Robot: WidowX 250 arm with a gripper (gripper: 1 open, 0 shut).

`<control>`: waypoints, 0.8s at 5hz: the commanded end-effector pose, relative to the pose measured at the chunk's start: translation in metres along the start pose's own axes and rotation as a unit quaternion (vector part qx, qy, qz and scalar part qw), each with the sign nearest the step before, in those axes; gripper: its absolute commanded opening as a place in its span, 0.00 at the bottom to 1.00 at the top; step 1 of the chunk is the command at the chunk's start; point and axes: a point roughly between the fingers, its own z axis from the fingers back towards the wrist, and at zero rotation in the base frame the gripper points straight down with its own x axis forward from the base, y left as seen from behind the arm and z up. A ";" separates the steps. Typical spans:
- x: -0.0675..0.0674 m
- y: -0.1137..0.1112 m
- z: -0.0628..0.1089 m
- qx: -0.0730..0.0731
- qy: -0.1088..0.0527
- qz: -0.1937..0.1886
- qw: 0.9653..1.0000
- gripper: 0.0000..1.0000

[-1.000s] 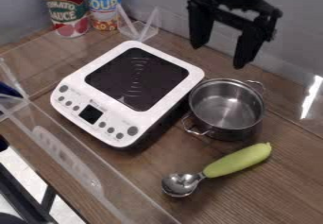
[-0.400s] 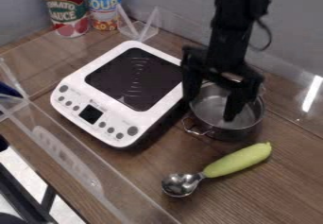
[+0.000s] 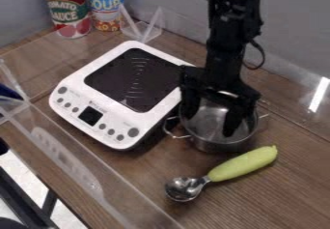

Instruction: Put silver pot on the white and black stove top

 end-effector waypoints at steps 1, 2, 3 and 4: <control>0.001 0.008 0.018 -0.007 -0.026 0.017 1.000 1.00; -0.003 0.012 0.025 -0.011 -0.031 0.026 0.999 0.00; 0.001 0.011 0.020 -0.015 -0.037 0.007 0.999 1.00; 0.003 0.005 0.017 -0.028 -0.044 -0.014 0.999 0.00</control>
